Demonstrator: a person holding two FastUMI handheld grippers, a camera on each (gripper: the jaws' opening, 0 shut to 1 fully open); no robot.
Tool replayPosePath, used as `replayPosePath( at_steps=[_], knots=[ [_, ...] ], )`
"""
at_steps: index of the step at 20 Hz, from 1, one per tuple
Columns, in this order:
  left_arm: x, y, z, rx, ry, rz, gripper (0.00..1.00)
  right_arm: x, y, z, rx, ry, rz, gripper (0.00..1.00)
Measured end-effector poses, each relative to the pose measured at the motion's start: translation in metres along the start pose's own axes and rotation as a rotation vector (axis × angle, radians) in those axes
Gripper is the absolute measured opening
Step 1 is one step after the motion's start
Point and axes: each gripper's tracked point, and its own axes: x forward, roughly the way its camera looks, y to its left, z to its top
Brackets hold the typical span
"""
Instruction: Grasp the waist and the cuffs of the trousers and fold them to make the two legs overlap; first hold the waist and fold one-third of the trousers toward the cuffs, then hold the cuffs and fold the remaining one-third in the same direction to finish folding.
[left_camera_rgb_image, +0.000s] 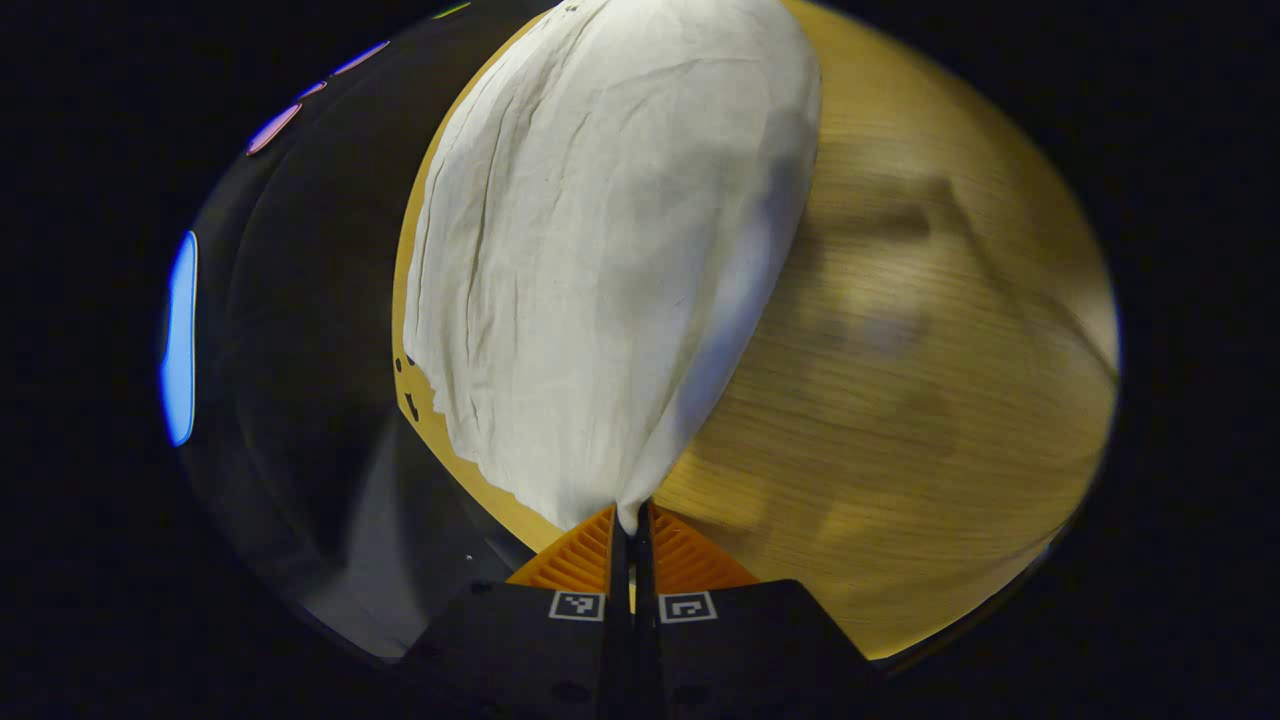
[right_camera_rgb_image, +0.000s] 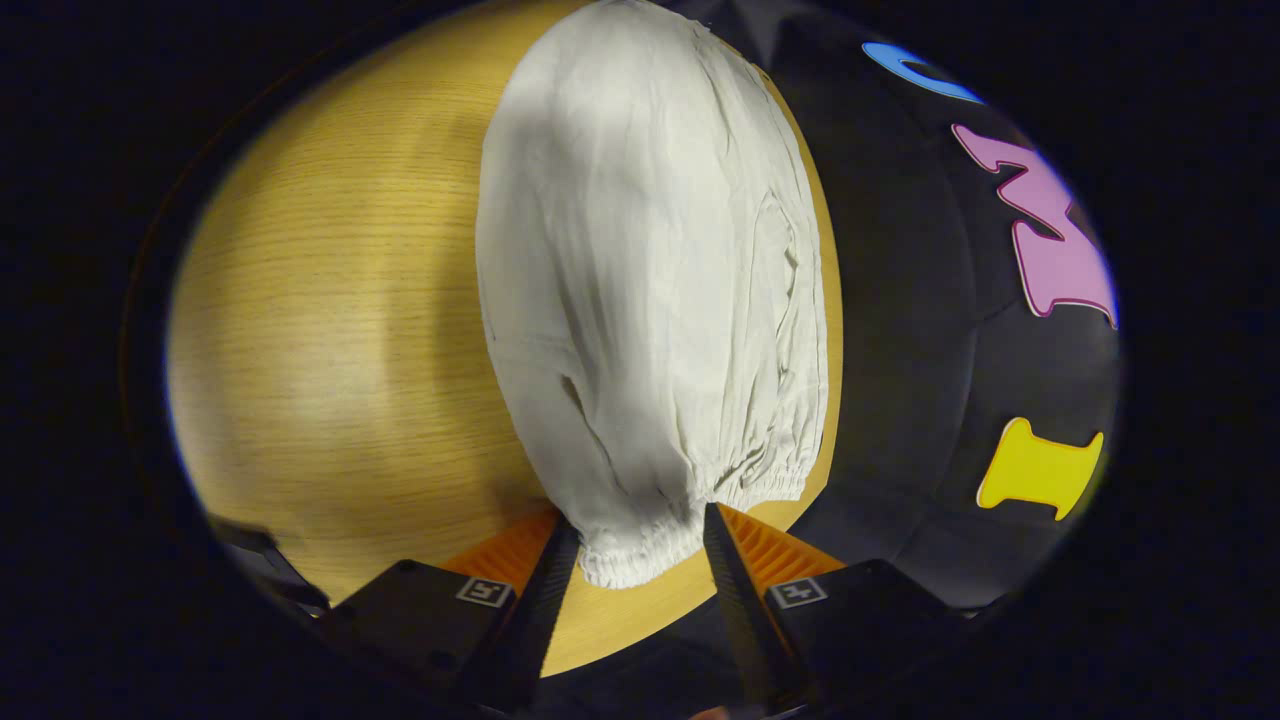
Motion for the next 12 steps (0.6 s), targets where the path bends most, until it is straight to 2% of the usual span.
replayPosePath(
  at_steps=[1,2,3,4,6,10,12],
  knots=[
    [-0.001,0.000,-0.001,-0.001,-0.001,0.000,0.05,0.009,0.001,-0.002,0.016,0.011,0.027,0.69],
    [0.000,0.001,0.000,-0.004,-0.002,0.001,0.05,0.011,0.005,-0.001,0.036,0.013,0.067,0.46],
    [-0.001,0.000,0.000,-0.013,0.001,-0.004,0.05,0.010,0.004,-0.001,0.053,0.023,0.086,0.38],
    [-0.002,-0.001,0.001,-0.033,0.001,-0.015,0.05,0.018,0.002,-0.004,0.060,0.017,0.098,0.20],
    [-0.003,-0.005,0.002,-0.067,-0.002,-0.047,0.05,0.017,0.004,-0.004,0.059,0.005,0.124,0.10],
    [-0.010,-0.014,0.000,-0.059,-0.018,-0.073,0.05,0.009,0.007,0.004,0.000,-0.040,0.197,0.10],
    [-0.007,-0.014,-0.002,-0.094,-0.020,-0.093,0.05,0.007,0.008,0.008,0.016,-0.049,0.229,0.10]
  ],
)
